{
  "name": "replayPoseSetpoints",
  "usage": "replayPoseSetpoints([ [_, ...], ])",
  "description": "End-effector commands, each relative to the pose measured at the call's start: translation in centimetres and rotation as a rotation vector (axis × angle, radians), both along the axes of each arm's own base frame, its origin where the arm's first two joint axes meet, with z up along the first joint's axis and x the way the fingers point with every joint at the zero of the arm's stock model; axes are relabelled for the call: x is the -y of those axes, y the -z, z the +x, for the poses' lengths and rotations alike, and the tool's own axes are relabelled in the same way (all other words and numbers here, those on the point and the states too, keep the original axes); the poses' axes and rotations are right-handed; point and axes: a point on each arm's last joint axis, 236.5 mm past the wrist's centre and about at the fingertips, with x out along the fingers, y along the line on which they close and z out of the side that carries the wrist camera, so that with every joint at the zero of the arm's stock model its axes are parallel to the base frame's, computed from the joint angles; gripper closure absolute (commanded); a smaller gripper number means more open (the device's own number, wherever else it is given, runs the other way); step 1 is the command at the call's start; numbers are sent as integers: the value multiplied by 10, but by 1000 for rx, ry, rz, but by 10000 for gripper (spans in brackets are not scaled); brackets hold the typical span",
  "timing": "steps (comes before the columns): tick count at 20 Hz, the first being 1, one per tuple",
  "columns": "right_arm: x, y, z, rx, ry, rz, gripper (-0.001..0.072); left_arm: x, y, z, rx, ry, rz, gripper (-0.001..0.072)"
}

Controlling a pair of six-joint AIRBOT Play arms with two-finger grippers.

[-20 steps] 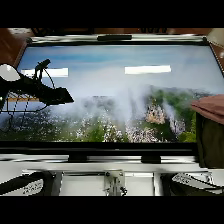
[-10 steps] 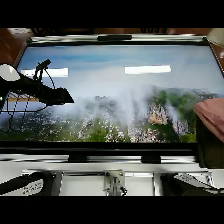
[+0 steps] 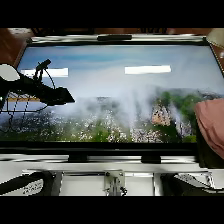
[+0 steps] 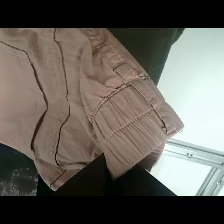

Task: Fold the shirts.

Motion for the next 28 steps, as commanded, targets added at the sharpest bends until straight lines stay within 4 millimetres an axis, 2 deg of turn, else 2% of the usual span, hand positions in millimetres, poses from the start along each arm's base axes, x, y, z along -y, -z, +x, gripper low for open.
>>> replayPoseSetpoints([
  [1, -3, 38, -3, -9, 23, 20, 655, 3, -2, 0, -6, -13, -15, 116],
  [2, -6, 47, -4, -12, 23, 29, 577, 4, -3, 0, -6, -13, -23, 116],
  [3, -5, 52, -3, -11, 19, 24, 324, 6, -4, 0, -7, -13, -30, 116],
  [4, -2, 51, -3, -9, -2, 10, 188, 7, -5, 0, -8, -13, -38, 116],
  [6, 6, 41, -8, -32, -15, -26, 182, 8, -5, 0, -8, -12, -41, 116],
  [8, 12, 20, -7, -28, -15, -58, 182, 8, -5, 0, -7, -12, -41, 116],
  [10, 25, -11, -2, -4, 0, -118, 182, 8, -5, 0, -5, -10, -40, 116],
  [11, 35, -33, 10, 39, -8, -179, 183, 7, -5, 0, -4, -9, -40, 116],
  [12, 44, -60, 36, 121, -43, -254, 183, 7, -6, 3, 13, -3, -37, 119],
  [13, 46, -88, 73, 233, -101, -322, 183, 5, -9, 8, 42, 0, -25, 188],
  [14, 39, -120, 122, 371, -184, -386, 183, -1, -12, 17, 80, -6, 13, 354],
  [15, 20, -147, 169, 489, -282, -424, 183, -12, -15, 25, 119, -3, 78, 381],
  [16, -14, -166, 216, 574, -411, -441, 183, -22, -21, 32, 153, 4, 151, 381],
  [17, -54, -172, 252, 594, -547, -444, 183, -32, -28, 38, 192, 17, 240, 381],
  [18, -101, -166, 281, 566, -695, -443, 183, -45, -35, 42, 217, 17, 343, 380],
  [19, -144, -154, 300, 511, -811, -439, 183, -61, -39, 44, 234, 14, 464, 375],
  [20, -189, -139, 315, 446, -913, -434, 182, -68, -39, 42, 237, 30, 548, 228],
  [21, -228, -121, 324, 389, -1002, -416, 155, -70, -34, 36, 211, 34, 592, -13],
  [22, -270, -99, 328, 338, -1095, -354, 126, -67, -27, 28, 165, 44, 602, -13],
  [23, -312, -76, 326, 307, -1181, -247, 126, -63, -19, 19, 106, 47, 605, -13],
  [24, -353, -53, 317, 271, -1252, -108, 126, -62, -12, 14, 67, 40, 608, -13],
  [25, -381, -35, 308, 232, -1295, 3, 126, -60, -6, 11, 50, 35, 608, -13],
  [26, -401, -19, 300, 180, -1307, 75, 126, -57, 0, 7, 33, 36, 607, -13],
  [28, -422, 1, 296, 113, -1328, 88, 126, -47, 10, -2, 4, 58, 591, -13],
])
